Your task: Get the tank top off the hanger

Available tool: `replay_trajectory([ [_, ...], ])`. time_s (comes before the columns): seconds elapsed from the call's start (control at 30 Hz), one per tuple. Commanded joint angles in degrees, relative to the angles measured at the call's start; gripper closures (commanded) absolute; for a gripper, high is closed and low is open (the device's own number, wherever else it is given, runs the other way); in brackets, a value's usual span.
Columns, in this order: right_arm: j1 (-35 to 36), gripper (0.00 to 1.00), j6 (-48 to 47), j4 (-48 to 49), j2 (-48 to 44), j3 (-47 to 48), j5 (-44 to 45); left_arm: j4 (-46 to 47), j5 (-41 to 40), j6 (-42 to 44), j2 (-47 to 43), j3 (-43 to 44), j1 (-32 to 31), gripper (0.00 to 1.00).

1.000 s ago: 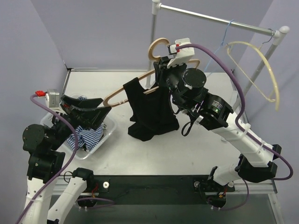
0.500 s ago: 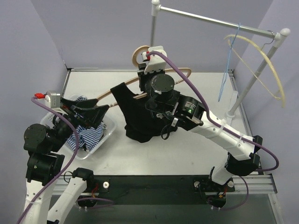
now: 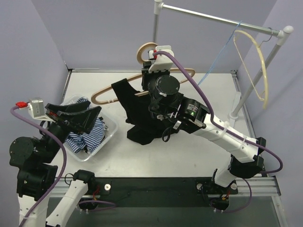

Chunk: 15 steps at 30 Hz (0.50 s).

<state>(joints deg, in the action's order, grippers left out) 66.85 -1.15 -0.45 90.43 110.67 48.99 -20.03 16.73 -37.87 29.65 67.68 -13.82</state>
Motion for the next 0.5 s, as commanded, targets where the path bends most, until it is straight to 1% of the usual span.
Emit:
replay_trajectory([
  [0.0,2.49,1.00,1.15,6.69,-1.05,1.73,4.26,5.09,4.01,-0.72,3.57,-2.64,-0.06,0.16],
  [0.13,3.46,1.00,2.47,6.86,-0.26,2.27,4.36,10.26,6.38,-0.36,5.50,-5.10,-0.06,0.16],
  [0.23,4.16,1.00,2.90,7.04,-0.35,1.48,4.53,11.42,6.39,1.82,6.03,-6.77,-0.06,0.18],
  [0.4,5.39,1.00,4.40,8.53,-1.31,-1.68,2.95,10.45,1.12,5.96,6.03,-9.58,-0.06,0.18],
  [0.47,6.01,1.00,5.01,8.53,-1.57,-2.74,3.04,11.24,0.59,7.37,5.86,-10.63,0.02,0.18],
])
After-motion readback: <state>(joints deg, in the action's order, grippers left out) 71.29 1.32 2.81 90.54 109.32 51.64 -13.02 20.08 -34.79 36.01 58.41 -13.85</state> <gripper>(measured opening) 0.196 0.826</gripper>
